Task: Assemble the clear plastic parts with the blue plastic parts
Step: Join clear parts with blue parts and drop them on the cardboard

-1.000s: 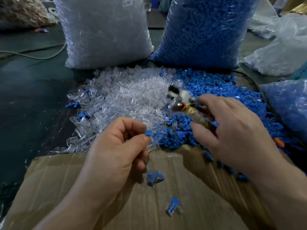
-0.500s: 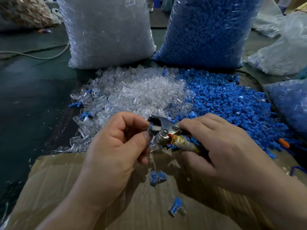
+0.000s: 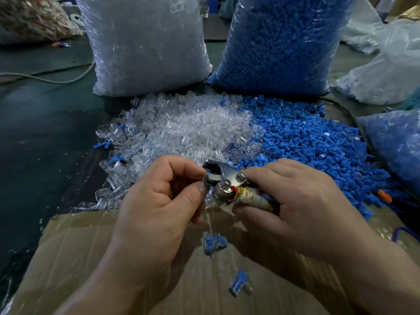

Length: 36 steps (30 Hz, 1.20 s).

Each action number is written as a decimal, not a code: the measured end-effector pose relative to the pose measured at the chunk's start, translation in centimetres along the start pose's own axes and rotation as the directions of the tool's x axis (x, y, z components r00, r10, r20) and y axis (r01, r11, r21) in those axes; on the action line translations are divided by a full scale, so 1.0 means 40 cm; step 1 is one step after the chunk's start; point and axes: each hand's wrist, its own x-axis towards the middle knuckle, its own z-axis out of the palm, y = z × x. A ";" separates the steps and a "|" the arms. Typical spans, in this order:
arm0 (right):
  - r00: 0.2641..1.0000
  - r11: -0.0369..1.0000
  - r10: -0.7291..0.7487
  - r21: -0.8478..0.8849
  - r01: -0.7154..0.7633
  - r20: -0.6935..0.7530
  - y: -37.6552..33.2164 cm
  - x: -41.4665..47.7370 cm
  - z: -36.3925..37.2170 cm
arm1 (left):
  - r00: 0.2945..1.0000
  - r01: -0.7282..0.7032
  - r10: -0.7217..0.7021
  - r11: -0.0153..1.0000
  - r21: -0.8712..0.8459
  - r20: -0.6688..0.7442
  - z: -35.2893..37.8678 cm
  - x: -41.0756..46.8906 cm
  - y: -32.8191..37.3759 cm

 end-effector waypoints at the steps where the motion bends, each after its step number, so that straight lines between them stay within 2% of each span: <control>1: 1.000 1.000 0.009 -0.030 -0.009 -0.012 0.008 -0.001 -0.003 | 1.000 0.004 -0.004 1.000 0.027 -0.017 -0.002 0.002 -0.001; 5: 0.987 0.977 0.148 -0.146 -0.156 -0.068 0.056 0.011 -0.009 | 0.991 0.124 -0.121 0.989 0.081 -0.049 -0.019 0.011 -0.012; 9: 0.962 0.937 0.273 -0.232 -0.261 0.019 0.082 0.047 0.007 | 0.965 0.259 -0.262 0.961 0.093 0.021 0.000 0.004 -0.012; 14: 0.969 0.952 0.248 -0.186 -0.241 0.013 0.091 0.049 0.020 | 0.961 0.276 -0.277 0.955 0.109 -0.006 0.012 0.005 -0.020; 17: 0.973 0.963 0.210 -0.153 -0.223 -0.095 0.075 0.038 0.012 | 0.955 0.295 -0.295 0.951 0.094 -0.005 0.017 0.001 -0.023; 19: 0.976 0.984 0.151 -0.071 -0.164 -0.156 0.028 0.033 0.004 | 0.950 0.312 -0.311 0.948 0.062 -0.024 0.021 -0.002 -0.025; 21: 0.993 0.998 0.057 -0.015 -0.059 -0.106 -0.034 0.029 0.009 | 0.952 0.304 -0.303 0.952 0.040 -0.035 0.024 -0.003 -0.025; 24: 0.994 0.997 -0.070 -0.035 0.067 -0.079 -0.074 0.025 0.032 | 0.982 0.191 -0.189 0.973 0.132 -0.030 0.025 -0.006 -0.024; 27: 0.991 0.998 -0.055 -0.002 0.055 -0.122 -0.064 0.020 0.034 | 0.992 0.123 -0.124 0.989 0.079 0.017 0.027 -0.015 -0.009; 30: 0.982 0.997 -0.062 0.043 0.071 -0.179 -0.064 0.020 0.035 | 0.990 0.135 -0.135 0.991 0.021 0.041 0.023 -0.015 0.002; 34: 0.968 0.982 -0.129 0.110 0.156 -0.215 -0.076 0.022 0.040 | 0.965 0.212 -0.228 0.968 0.134 0.127 0.008 -0.006 0.004; 36: 0.988 0.974 -0.021 0.220 0.055 -0.156 -0.089 0.019 0.030 | 0.959 0.213 -0.229 0.971 0.107 0.165 0.003 -0.005 0.007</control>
